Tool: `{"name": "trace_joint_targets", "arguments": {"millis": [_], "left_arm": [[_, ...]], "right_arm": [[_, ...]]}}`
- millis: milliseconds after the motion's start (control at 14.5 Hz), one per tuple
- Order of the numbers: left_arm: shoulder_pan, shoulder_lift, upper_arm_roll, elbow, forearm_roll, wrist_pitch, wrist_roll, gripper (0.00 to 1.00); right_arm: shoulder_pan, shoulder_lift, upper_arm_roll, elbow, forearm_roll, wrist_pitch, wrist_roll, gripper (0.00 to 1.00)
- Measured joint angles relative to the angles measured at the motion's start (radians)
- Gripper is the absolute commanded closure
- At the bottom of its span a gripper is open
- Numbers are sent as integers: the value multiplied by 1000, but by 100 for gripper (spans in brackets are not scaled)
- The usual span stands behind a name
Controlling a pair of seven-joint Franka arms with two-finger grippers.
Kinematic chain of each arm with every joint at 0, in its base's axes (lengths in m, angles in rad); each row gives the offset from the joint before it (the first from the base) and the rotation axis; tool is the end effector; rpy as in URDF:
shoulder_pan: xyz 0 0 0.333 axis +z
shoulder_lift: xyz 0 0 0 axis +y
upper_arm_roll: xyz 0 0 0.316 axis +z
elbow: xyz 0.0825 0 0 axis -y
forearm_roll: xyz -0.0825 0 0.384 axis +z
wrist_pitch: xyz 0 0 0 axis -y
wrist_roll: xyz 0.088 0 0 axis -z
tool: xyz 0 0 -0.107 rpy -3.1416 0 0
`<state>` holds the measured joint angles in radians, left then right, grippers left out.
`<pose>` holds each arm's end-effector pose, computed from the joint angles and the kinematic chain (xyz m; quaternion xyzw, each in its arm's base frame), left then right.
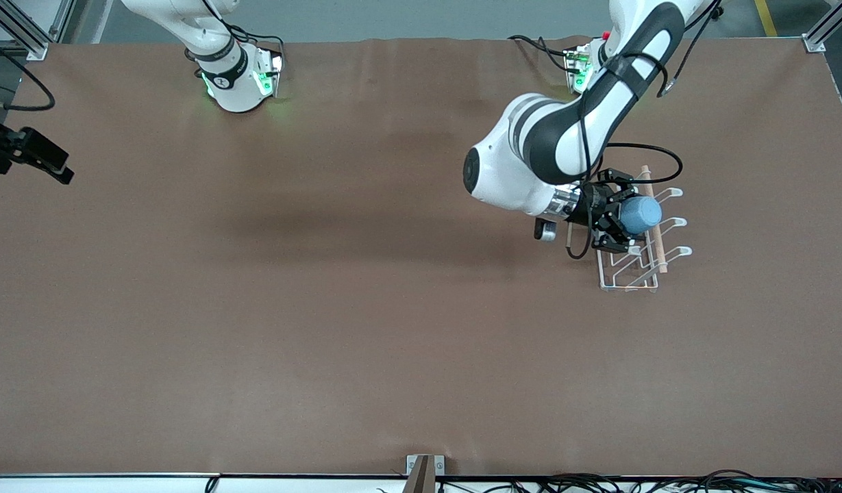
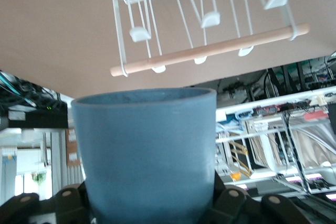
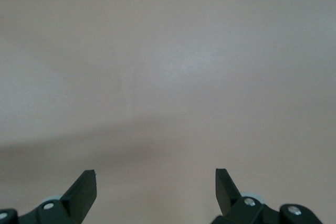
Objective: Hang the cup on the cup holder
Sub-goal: 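Carry the cup with the left gripper while the right gripper returns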
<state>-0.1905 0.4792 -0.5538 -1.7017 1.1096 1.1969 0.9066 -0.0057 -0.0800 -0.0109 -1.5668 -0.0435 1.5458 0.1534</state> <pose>0.5280 -0.2721 0.3568 -0.5060 0.6515 0.4130 0.3859 0.5267 -0.0138 0.6675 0.9956 -0.0860 0.0309 0.0192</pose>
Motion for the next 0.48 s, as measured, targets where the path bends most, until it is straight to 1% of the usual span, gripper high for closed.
{"name": "trace_joint_targets", "arguments": {"millis": [207,483], "left_arm": [[43,23,1,-19,51,0,-11,100],[61,48,3,-71,104,0,-105,100]], "right_arm": [[0,-6,0,18,-1,1,0,0],[0,-4,-1,51,-1,0,0,0]]}}
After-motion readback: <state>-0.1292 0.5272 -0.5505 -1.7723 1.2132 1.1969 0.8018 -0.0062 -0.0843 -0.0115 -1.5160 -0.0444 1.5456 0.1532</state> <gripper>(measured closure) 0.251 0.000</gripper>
